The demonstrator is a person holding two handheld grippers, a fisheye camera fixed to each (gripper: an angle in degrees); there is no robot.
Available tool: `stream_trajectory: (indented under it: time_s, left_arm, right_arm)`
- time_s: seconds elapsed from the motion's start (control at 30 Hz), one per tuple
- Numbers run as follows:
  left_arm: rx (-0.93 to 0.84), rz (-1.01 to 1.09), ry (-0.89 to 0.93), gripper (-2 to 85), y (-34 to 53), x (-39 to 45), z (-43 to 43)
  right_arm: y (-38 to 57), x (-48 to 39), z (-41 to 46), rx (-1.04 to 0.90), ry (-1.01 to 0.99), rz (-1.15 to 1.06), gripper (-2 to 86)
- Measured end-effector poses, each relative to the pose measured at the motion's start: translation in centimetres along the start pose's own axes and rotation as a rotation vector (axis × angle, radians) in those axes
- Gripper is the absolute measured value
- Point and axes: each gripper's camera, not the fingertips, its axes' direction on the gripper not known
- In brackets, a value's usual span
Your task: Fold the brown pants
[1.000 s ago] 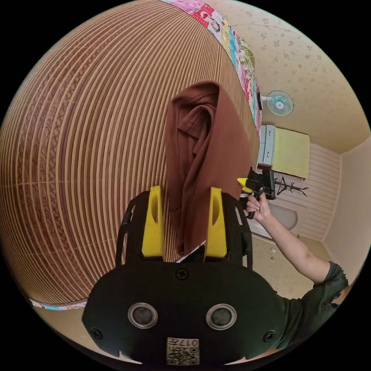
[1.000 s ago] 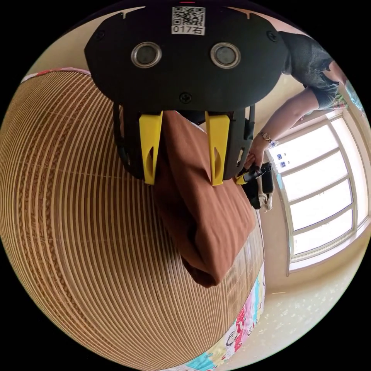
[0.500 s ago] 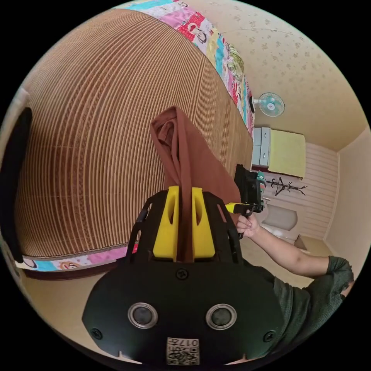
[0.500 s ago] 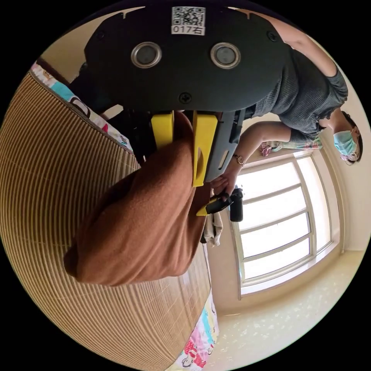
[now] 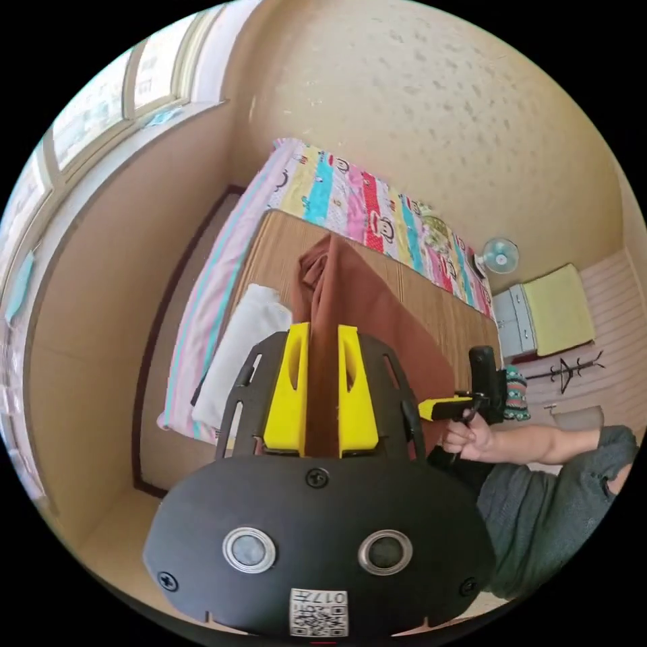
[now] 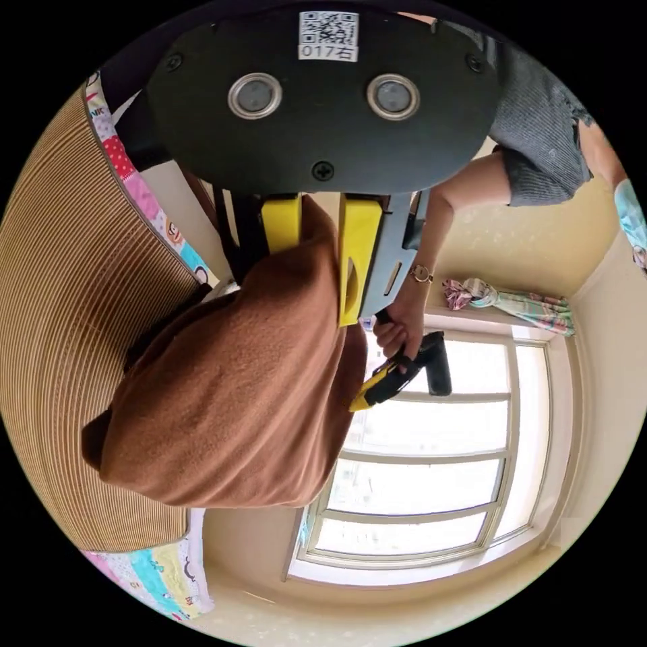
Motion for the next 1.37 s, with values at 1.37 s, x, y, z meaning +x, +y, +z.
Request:
stream_trajectory:
  time_s: [1.37]
  left_arm:
    - [0.488, 0.031, 0.028, -1.0, 21.6, 22.2, 7.6]
  right_arm:
    - [36.3, -12.3, -24.8, 0.655, 0.811, 0.652, 0.4]
